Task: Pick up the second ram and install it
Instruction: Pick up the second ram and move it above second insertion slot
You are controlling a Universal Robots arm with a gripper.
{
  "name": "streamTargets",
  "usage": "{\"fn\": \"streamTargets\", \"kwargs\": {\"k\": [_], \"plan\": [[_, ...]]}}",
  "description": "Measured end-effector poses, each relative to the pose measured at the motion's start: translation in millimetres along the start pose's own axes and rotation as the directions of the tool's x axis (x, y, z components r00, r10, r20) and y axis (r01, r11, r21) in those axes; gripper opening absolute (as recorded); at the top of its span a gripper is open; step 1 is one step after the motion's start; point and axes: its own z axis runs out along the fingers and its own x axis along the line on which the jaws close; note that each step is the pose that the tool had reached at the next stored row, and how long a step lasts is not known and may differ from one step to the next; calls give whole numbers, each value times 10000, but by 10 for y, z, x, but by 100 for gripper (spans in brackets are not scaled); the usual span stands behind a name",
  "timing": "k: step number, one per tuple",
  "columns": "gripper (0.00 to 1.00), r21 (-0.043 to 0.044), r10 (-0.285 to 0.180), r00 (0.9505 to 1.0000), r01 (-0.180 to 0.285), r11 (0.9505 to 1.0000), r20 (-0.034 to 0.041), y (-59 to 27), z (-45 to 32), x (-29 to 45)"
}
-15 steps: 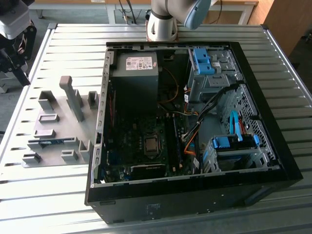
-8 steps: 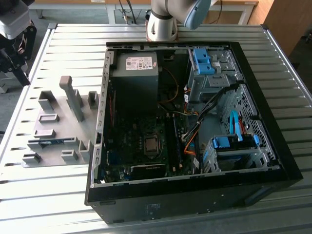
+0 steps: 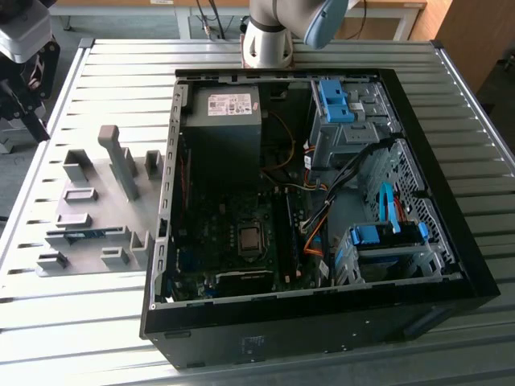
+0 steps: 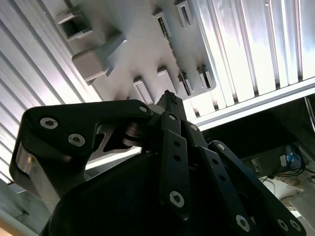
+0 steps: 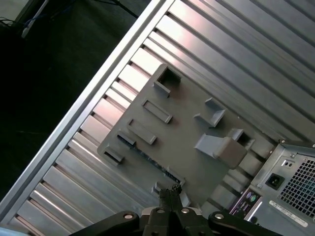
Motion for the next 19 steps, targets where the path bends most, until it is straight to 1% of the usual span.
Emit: {"fn": "streamTargets", "kwargs": {"k": [6, 8, 10, 12, 15, 19], "plan": [[10, -3, -480, 9988, 480, 9988, -15, 1, 0, 1], [10, -5, -745, 9972, 745, 9972, -24, 1, 1, 2], [10, -8, -1055, 9944, 1055, 9944, -33, 1, 3, 2], [10, -11, -1409, 9900, 1409, 9900, -44, 1, 6, 2], [10, -17, -1917, 9814, 1917, 9815, -61, 1, 8, 3], [10, -25, -2554, 9668, 2554, 9668, -78, 2, 12, 4]]}}
